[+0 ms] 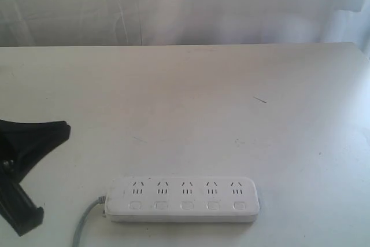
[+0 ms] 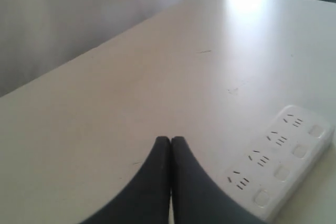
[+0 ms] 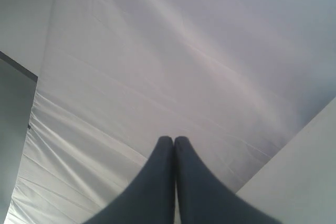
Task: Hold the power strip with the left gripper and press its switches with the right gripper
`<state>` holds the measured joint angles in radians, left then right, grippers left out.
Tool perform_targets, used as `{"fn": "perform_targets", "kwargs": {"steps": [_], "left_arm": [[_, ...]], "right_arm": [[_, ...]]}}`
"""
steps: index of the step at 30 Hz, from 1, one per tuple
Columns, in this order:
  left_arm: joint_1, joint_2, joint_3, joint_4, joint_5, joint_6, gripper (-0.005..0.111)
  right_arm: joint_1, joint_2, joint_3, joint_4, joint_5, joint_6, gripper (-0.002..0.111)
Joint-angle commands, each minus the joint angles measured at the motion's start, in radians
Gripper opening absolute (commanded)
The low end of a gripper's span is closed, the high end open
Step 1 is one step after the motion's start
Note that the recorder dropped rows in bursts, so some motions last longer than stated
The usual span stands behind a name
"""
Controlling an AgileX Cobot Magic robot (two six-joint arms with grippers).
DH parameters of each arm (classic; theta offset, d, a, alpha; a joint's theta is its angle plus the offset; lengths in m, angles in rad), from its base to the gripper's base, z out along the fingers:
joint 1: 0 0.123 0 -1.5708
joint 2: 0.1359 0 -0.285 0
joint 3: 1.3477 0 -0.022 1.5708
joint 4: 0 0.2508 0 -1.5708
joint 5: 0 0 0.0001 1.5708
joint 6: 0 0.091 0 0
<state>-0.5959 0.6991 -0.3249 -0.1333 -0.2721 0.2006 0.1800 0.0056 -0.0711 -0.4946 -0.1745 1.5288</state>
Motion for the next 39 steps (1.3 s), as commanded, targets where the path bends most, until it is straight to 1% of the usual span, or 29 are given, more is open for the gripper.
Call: {"fn": "perform_targets", "kwargs": {"steps": [1, 4, 6, 9, 12, 15, 16, 18, 20, 22, 24, 32, 39], "left_arm": [[0.139, -0.106, 0.047, -0.04, 0.027, -0.019, 0.0], [0.252, -0.183, 0.087, -0.04, 0.074, -0.055, 0.0], [0.327, -0.243, 0.128, -0.04, 0.085, -0.114, 0.0], [0.412, -0.341, 0.197, -0.04, 0.087, -0.216, 0.0], [0.48, -0.431, 0.262, -0.037, 0.136, -0.292, 0.0], [0.522, -0.508, 0.325, -0.036, 0.164, -0.322, 0.0], [0.529, -0.528, 0.325, -0.036, 0.166, -0.325, 0.0], [0.55, -0.567, 0.325, -0.036, 0.253, -0.311, 0.0], [0.565, -0.594, 0.325, -0.036, 0.288, -0.298, 0.0], [0.577, -0.615, 0.325, -0.033, 0.319, -0.267, 0.0], [0.586, -0.633, 0.325, -0.033, 0.384, -0.226, 0.0], [0.587, -0.68, 0.325, -0.202, 0.492, -0.227, 0.0], [0.587, -0.68, 0.325, -0.211, 0.51, -0.231, 0.0]], "right_arm": [[-0.011, -0.006, 0.004, -0.003, -0.011, -0.009, 0.0], [-0.011, -0.006, 0.004, -0.003, -0.011, -0.009, 0.0], [-0.011, -0.006, 0.004, -0.003, -0.011, -0.009, 0.0], [-0.011, -0.006, 0.004, -0.003, -0.012, -0.009, 0.0], [-0.011, -0.006, 0.004, -0.003, -0.011, -0.009, 0.0], [-0.011, -0.006, 0.004, -0.003, -0.012, -0.009, 0.0], [-0.011, -0.006, 0.004, -0.003, -0.012, -0.009, 0.0], [-0.011, -0.006, 0.004, -0.003, -0.012, -0.009, 0.0], [-0.011, -0.006, 0.004, -0.003, -0.012, -0.009, 0.0], [-0.011, -0.006, 0.004, -0.003, -0.012, -0.009, 0.0], [-0.011, -0.006, 0.004, -0.003, -0.012, -0.009, 0.0], [-0.011, -0.006, 0.004, -0.003, -0.012, -0.009, 0.0], [-0.011, -0.006, 0.004, -0.003, -0.012, -0.009, 0.0]]}}
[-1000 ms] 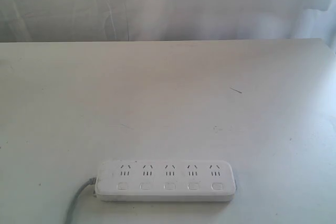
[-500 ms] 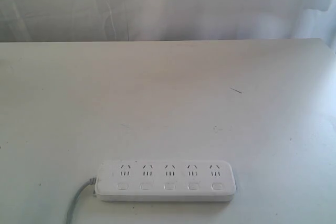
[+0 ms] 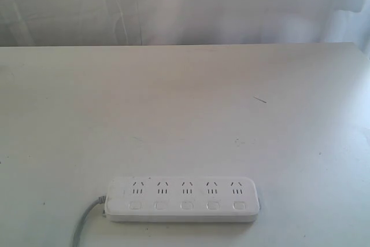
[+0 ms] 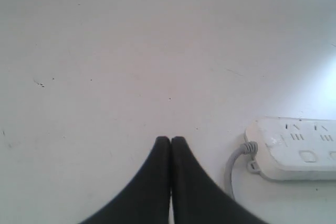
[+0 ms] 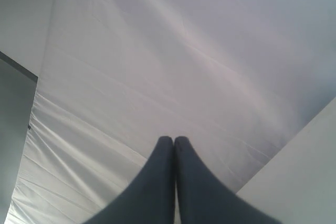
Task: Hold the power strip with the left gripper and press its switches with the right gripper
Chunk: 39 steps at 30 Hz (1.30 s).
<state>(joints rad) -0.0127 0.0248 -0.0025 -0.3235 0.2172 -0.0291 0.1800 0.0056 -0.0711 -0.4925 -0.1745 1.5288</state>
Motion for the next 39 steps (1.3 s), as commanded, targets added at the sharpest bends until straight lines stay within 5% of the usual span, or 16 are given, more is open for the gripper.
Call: {"fn": "perform_targets", "kwargs": {"steps": [1, 15, 22, 25, 30, 39], "left_arm": [[0.004, -0.006, 0.003, -0.021, 0.023, -0.004, 0.0], [0.004, -0.025, 0.003, -0.005, 0.035, -0.068, 0.0], [0.004, -0.024, 0.003, 0.063, 0.072, 0.613, 0.0], [0.004, -0.024, 0.003, 0.063, 0.092, 0.627, 0.0], [0.004, -0.024, -0.03, 0.166, 0.328, 0.627, 0.0], [0.004, -0.024, -0.034, 0.175, 0.331, 0.629, 0.0]], "right_arm": [[-0.011, -0.006, 0.004, -0.005, -0.012, -0.009, 0.0], [-0.011, -0.006, 0.004, -0.005, -0.012, -0.009, 0.0], [-0.011, -0.006, 0.004, -0.005, -0.011, -0.009, 0.0], [-0.011, -0.006, 0.004, -0.005, -0.011, -0.009, 0.0], [-0.011, -0.006, 0.004, -0.005, -0.011, -0.009, 0.0], [-0.011, -0.006, 0.004, -0.005, -0.009, -0.009, 0.0]]}}
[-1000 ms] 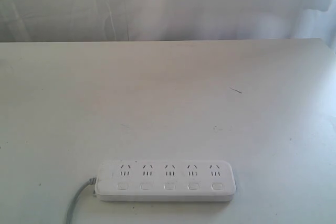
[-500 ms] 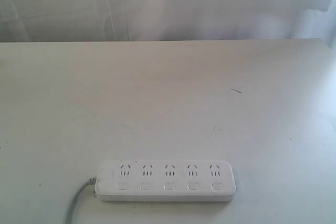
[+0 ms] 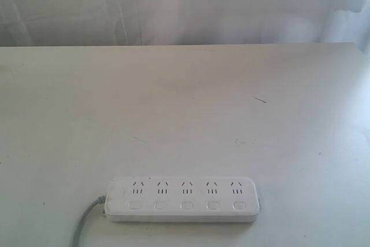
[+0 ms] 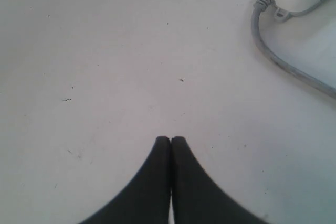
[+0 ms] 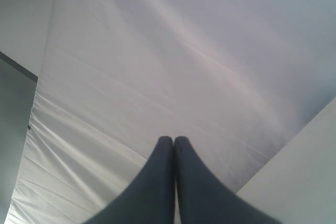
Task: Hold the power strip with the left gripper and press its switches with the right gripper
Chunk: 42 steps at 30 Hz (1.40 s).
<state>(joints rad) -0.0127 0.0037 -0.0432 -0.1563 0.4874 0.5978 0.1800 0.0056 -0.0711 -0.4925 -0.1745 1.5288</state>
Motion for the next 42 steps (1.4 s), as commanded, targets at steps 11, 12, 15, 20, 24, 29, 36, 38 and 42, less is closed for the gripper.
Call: {"fn": "perform_targets", "kwargs": {"steps": [11, 12, 15, 20, 24, 29, 36, 38, 42], "left_arm": [[0.004, -0.003, 0.007, 0.008, 0.061, 0.002, 0.0], [0.004, -0.003, 0.007, 0.008, 0.061, 0.002, 0.0], [0.004, -0.003, 0.007, 0.008, 0.061, 0.002, 0.0], [0.004, -0.003, 0.007, 0.008, 0.062, 0.004, 0.0], [0.004, -0.003, 0.007, 0.008, 0.062, 0.004, 0.0], [0.004, -0.003, 0.007, 0.008, 0.062, 0.004, 0.0], [0.004, -0.003, 0.007, 0.008, 0.062, 0.004, 0.0], [0.004, -0.003, 0.007, 0.008, 0.062, 0.004, 0.0], [0.004, -0.003, 0.007, 0.008, 0.062, 0.004, 0.0]], "right_arm": [[-0.011, -0.006, 0.033, -0.021, 0.062, -0.098, 0.0], [-0.011, -0.006, 0.033, -0.017, 0.105, -0.189, 0.0], [-0.011, -0.006, 0.04, 0.009, 0.196, -0.542, 0.0], [-0.011, -0.006, 0.071, 0.286, 0.236, -1.303, 0.0], [-0.011, -0.006, 0.071, 0.482, 0.339, -1.712, 0.0], [-0.011, -0.006, 0.071, 0.467, 0.521, -1.642, 0.0], [-0.011, -0.006, 0.071, 0.463, 0.536, -1.397, 0.0], [-0.011, -0.006, 0.071, 0.463, 0.536, -1.366, 0.0], [-0.011, -0.006, 0.071, 0.463, 0.535, -1.366, 0.0]]}}
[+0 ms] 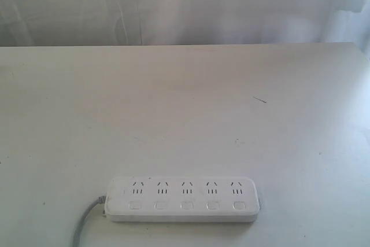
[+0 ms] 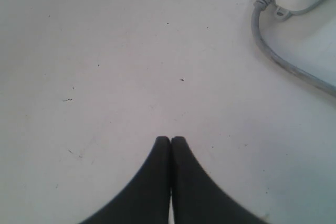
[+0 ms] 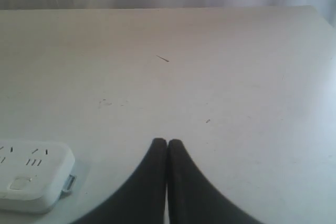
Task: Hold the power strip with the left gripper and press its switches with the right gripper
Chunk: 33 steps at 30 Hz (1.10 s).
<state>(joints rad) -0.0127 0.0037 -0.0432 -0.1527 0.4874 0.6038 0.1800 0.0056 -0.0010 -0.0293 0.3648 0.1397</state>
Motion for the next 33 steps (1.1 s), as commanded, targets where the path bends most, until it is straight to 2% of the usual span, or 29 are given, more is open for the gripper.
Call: {"fn": "perform_targets", "kwargs": {"steps": [1, 12, 17, 20, 24, 29, 33], "left_arm": [[0.004, -0.003, 0.007, 0.004, 0.062, -0.002, 0.0], [0.004, -0.003, 0.007, 0.004, 0.066, -0.002, 0.0], [0.004, -0.003, 0.007, 0.011, 0.061, -0.014, 0.0], [0.004, -0.003, 0.009, 0.047, 0.051, -0.14, 0.0], [0.004, -0.003, 0.009, 0.095, 0.051, -0.207, 0.0], [0.004, -0.003, 0.01, 0.146, 0.045, -0.272, 0.0], [0.004, -0.003, 0.01, 0.146, 0.043, -0.268, 0.0]], "right_arm": [[-0.011, -0.006, 0.001, 0.0, -0.005, 0.023, 0.0], [-0.02, -0.006, 0.001, 0.0, -0.007, 0.023, 0.0], [-0.086, -0.006, 0.001, 0.0, -0.007, 0.023, 0.0], [-0.122, -0.006, 0.001, 0.0, -0.007, 0.023, 0.0], [-0.166, -0.006, 0.001, 0.0, -0.007, 0.023, 0.0], [-0.327, -0.006, 0.001, 0.0, -0.007, 0.023, 0.0], [-0.311, -0.006, 0.001, 0.0, -0.007, 0.023, 0.0]]}}
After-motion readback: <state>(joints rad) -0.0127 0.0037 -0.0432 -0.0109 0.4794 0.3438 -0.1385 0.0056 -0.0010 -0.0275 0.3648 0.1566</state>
